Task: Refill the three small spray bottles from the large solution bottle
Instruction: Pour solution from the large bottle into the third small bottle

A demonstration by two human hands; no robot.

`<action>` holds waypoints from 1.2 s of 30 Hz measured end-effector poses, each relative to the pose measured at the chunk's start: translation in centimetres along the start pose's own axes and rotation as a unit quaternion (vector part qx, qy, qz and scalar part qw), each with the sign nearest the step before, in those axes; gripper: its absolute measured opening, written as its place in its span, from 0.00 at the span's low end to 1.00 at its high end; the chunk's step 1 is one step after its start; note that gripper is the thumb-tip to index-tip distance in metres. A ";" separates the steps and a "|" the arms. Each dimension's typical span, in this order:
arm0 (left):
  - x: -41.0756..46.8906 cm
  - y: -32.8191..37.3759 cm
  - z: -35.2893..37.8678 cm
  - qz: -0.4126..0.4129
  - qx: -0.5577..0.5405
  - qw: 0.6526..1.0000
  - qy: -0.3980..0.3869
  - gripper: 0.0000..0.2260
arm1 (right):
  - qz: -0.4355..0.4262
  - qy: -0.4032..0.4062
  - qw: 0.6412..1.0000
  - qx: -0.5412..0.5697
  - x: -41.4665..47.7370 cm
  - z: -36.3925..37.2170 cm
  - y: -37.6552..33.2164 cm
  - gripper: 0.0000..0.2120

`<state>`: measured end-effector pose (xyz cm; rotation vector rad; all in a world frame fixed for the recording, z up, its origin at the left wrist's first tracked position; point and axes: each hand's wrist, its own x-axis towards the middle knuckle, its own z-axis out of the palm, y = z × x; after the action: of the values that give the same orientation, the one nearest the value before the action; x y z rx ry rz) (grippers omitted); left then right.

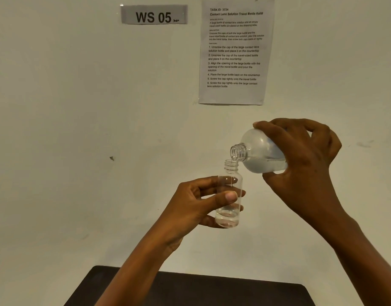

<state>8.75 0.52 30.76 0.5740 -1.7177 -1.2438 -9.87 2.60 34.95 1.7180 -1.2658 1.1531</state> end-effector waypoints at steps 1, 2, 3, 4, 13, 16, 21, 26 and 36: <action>0.0 0.0 0.0 -0.001 0.001 1.000 0.000 0.19 | -0.001 0.000 1.000 -0.001 0.0 0.0 0.0 0.35; 0.0 0.0 0.0 -0.001 0.002 1.000 0.000 0.19 | -0.002 0.000 1.000 -0.002 0.0 0.0 0.0 0.35; 0.0 -0.1 -0.1 -0.002 0.003 1.000 0.000 0.19 | -0.001 -0.001 1.000 -0.003 0.0 0.1 0.0 0.35; 0.0 -0.1 -0.1 -0.002 0.002 1.000 0.000 0.19 | 0.000 -0.001 1.000 -0.003 0.0 0.1 0.0 0.34; 0.1 -0.3 -0.2 -0.006 0.003 1.000 0.005 0.20 | -0.002 -0.005 1.000 -0.003 0.0 0.3 0.0 0.35; 0.1 -0.3 -0.3 -0.006 0.004 1.000 0.005 0.19 | -0.004 -0.007 1.000 -0.004 0.1 0.4 0.0 0.35; 0.2 -0.4 -0.3 -0.005 0.004 1.000 0.005 0.18 | -0.005 -0.003 1.000 -0.005 0.1 0.4 0.0 0.35; 0.2 -0.5 -0.3 -0.006 0.008 1.000 0.006 0.19 | -0.004 -0.002 1.000 -0.011 0.0 0.4 0.0 0.34; 0.1 0.2 -0.8 0.009 -0.005 0.999 0.032 0.20 | 0.024 0.016 1.000 -0.005 -0.6 0.7 0.2 0.36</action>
<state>9.44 0.14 31.05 0.5837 -1.6599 -1.2081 -9.92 2.14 34.19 1.6639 -1.2968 1.1952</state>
